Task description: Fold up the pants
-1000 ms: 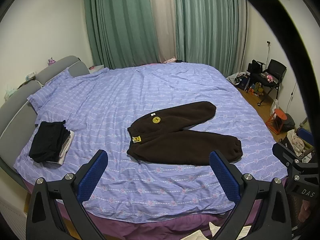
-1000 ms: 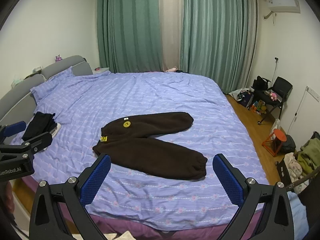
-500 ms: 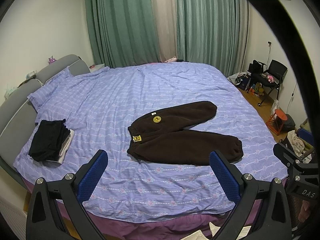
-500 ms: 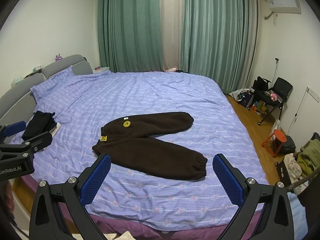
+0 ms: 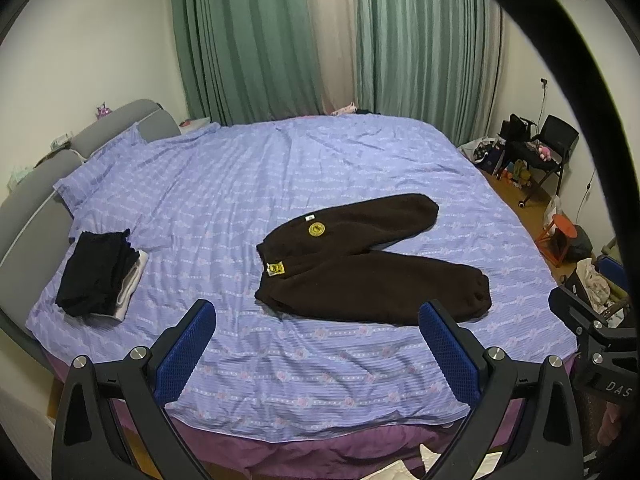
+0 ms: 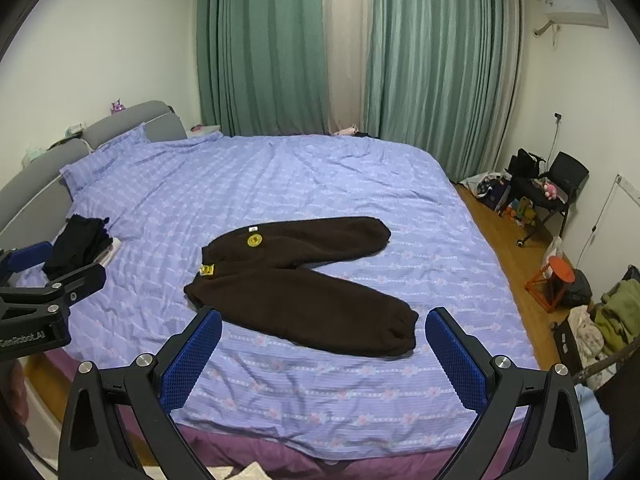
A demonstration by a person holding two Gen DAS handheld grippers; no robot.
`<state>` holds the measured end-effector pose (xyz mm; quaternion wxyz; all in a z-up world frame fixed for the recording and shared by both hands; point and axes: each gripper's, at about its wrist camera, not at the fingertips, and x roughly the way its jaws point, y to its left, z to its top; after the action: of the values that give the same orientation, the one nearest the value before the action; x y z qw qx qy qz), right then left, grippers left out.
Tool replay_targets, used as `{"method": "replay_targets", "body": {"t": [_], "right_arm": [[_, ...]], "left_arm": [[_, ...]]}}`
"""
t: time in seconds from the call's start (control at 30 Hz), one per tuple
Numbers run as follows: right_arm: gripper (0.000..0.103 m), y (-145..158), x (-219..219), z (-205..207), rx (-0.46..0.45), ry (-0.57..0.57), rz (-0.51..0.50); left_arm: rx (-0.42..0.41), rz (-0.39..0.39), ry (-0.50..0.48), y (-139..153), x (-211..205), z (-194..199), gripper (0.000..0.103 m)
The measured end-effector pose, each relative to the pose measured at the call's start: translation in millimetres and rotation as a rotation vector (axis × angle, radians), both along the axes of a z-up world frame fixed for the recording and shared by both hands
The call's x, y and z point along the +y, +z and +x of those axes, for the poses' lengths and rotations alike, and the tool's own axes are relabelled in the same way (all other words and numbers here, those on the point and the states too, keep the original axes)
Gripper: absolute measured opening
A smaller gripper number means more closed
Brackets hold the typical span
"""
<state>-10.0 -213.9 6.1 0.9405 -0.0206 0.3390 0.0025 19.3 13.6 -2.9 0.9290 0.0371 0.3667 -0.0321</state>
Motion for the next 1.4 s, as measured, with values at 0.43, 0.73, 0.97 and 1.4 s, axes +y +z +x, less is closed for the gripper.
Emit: {"method": "replay_targets", "body": {"t": [0.43, 0.73, 0.97, 1.4], "right_arm": [[0.103, -45, -9, 53, 0.129, -0.071, 0.023], [0.103, -144, -16, 116, 0.211, -0.18, 0.096], [0.101, -227, -19, 159, 0.251, -0.278, 0.13], [0.089, -322, -65, 193, 0.343, -0.489, 0.178]], "left_arm": [[0.109, 0.008, 0.032, -47, 12, 55, 0.103], [0.121, 0.003, 0.067, -136, 31, 127, 0.103], [0.21, -0.037, 0.058, -219, 38, 186, 0.096], [0.403, -0.167, 0.12, -324, 45, 251, 0.088]]}}
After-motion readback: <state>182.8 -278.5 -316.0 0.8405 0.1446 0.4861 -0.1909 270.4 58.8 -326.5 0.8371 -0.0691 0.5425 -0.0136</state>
